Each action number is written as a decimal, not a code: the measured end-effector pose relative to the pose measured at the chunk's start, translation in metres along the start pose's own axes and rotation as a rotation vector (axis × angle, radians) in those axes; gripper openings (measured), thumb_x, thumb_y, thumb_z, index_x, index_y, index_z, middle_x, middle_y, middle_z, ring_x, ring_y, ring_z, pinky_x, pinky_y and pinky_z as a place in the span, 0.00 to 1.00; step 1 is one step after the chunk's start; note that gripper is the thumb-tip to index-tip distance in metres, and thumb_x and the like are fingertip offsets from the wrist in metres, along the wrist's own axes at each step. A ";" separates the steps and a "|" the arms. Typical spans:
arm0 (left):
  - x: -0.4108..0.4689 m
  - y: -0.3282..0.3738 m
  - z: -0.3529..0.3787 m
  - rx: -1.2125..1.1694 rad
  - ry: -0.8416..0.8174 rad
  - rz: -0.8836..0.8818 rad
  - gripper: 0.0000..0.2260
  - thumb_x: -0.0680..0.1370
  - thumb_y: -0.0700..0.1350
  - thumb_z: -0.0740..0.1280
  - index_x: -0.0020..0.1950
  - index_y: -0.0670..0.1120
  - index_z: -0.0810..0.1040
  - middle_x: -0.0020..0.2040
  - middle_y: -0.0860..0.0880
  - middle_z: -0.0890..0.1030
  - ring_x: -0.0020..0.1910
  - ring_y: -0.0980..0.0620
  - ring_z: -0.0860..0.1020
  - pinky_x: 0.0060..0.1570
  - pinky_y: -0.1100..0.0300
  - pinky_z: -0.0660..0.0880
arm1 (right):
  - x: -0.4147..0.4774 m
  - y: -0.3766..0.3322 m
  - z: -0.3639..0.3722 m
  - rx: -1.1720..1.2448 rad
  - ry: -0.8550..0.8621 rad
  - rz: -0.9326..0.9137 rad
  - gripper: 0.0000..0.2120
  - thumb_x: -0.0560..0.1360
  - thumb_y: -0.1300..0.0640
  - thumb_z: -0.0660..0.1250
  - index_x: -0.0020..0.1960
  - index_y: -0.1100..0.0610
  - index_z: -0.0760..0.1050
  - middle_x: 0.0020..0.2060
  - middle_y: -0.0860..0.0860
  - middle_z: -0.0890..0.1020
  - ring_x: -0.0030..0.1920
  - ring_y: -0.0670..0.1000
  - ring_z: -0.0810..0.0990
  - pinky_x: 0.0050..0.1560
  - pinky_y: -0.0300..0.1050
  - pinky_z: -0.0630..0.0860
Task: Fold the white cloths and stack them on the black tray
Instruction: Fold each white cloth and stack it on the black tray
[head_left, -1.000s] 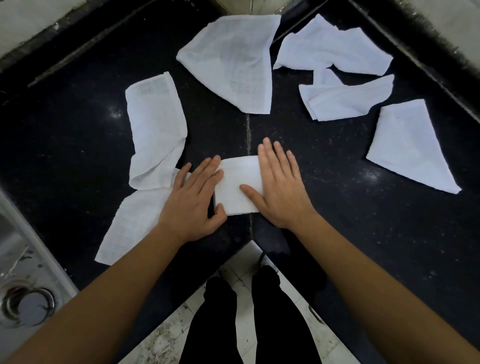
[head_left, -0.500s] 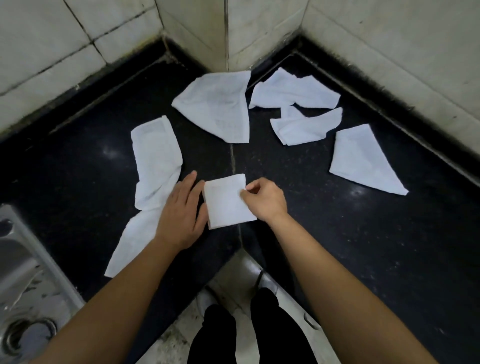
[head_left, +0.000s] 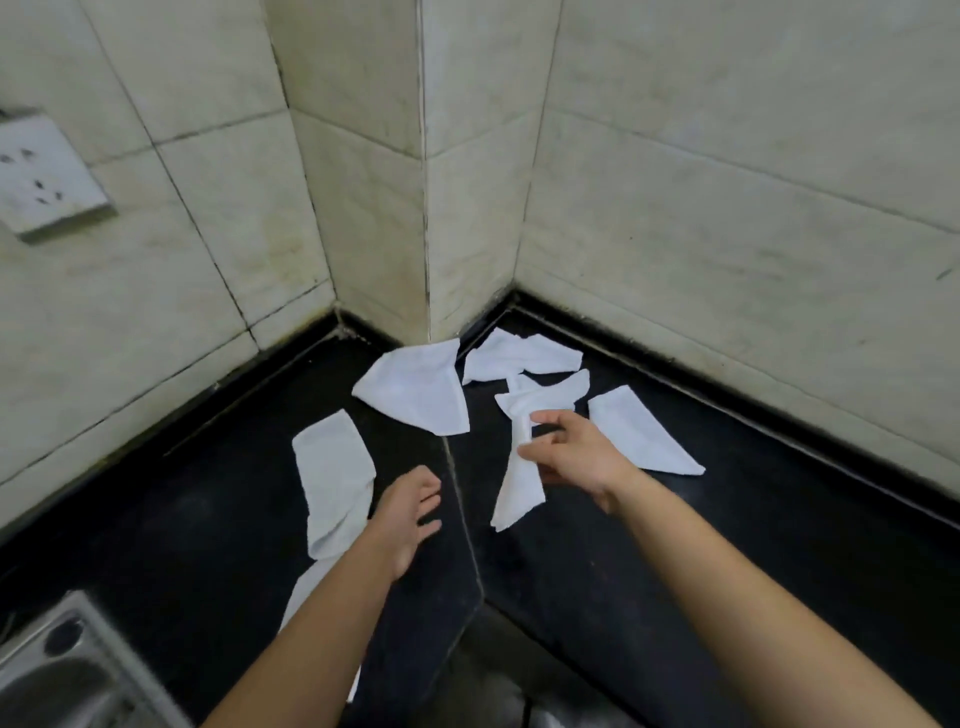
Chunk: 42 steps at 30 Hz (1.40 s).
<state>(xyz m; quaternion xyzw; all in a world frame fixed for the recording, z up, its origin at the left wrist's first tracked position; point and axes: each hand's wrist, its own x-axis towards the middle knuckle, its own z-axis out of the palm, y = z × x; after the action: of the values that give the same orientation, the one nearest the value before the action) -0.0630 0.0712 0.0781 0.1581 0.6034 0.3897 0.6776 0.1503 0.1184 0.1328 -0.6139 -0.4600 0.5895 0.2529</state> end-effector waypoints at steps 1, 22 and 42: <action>-0.002 0.004 0.012 -0.072 -0.068 -0.044 0.11 0.78 0.44 0.61 0.58 0.43 0.74 0.64 0.43 0.76 0.62 0.47 0.74 0.66 0.45 0.69 | -0.014 -0.009 -0.008 0.039 -0.003 -0.021 0.23 0.75 0.62 0.74 0.66 0.54 0.71 0.49 0.56 0.84 0.47 0.53 0.84 0.49 0.47 0.83; -0.179 -0.075 0.270 0.478 -0.755 0.106 0.12 0.83 0.38 0.62 0.64 0.39 0.77 0.58 0.41 0.84 0.59 0.45 0.82 0.58 0.51 0.77 | -0.309 0.128 -0.212 0.642 0.223 -0.098 0.15 0.77 0.62 0.70 0.64 0.57 0.81 0.60 0.57 0.83 0.59 0.54 0.82 0.65 0.52 0.77; -0.472 -0.476 0.607 0.974 -1.247 -0.170 0.11 0.78 0.31 0.65 0.60 0.33 0.78 0.55 0.39 0.84 0.50 0.46 0.85 0.45 0.58 0.83 | -0.754 0.440 -0.425 1.011 1.065 -0.132 0.13 0.76 0.61 0.72 0.60 0.59 0.81 0.52 0.55 0.86 0.52 0.51 0.86 0.54 0.48 0.83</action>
<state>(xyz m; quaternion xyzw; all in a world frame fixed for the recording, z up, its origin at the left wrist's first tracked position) 0.6840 -0.4202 0.2144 0.5790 0.2252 -0.1314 0.7725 0.7634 -0.6314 0.2028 -0.5967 0.0172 0.3351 0.7290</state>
